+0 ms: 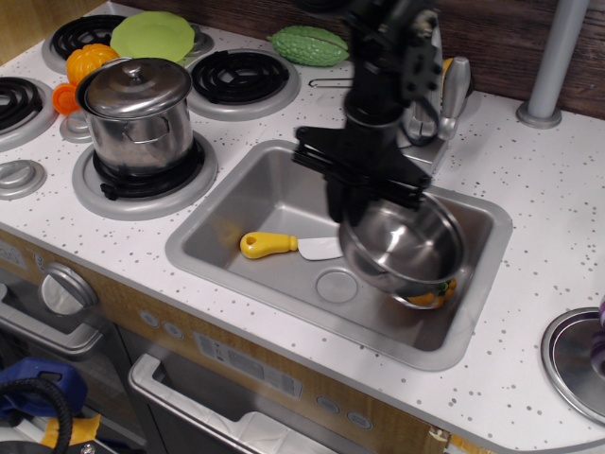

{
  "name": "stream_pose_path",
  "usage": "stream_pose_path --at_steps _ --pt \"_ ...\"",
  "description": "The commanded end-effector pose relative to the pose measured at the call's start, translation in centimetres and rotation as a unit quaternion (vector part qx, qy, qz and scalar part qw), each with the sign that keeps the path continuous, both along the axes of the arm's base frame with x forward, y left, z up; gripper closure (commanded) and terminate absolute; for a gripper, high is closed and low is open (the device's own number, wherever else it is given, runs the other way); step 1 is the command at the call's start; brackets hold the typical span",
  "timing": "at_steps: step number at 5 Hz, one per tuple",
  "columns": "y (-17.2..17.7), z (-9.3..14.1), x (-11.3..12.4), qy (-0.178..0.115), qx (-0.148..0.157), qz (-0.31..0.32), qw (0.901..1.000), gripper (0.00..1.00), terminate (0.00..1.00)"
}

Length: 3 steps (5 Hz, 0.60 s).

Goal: Put pan in sink

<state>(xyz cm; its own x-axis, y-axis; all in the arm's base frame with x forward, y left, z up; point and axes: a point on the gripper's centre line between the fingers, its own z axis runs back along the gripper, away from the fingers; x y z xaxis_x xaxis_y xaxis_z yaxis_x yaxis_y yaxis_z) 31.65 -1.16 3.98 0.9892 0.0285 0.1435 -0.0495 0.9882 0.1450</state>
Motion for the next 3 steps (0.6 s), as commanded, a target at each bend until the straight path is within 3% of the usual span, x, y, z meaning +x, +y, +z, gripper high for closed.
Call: stream_pose_path --at_steps 1,2,3 --pt "2.1 -2.2 0.7 -0.059 0.049 -0.039 0.9963 1.0 0.0" --pt "2.6 -4.1 1.5 -0.079 0.045 -0.063 0.9939 0.0 0.0" --pt "2.6 -4.7 2.3 -0.101 0.063 -0.081 0.9896 0.0 0.0"
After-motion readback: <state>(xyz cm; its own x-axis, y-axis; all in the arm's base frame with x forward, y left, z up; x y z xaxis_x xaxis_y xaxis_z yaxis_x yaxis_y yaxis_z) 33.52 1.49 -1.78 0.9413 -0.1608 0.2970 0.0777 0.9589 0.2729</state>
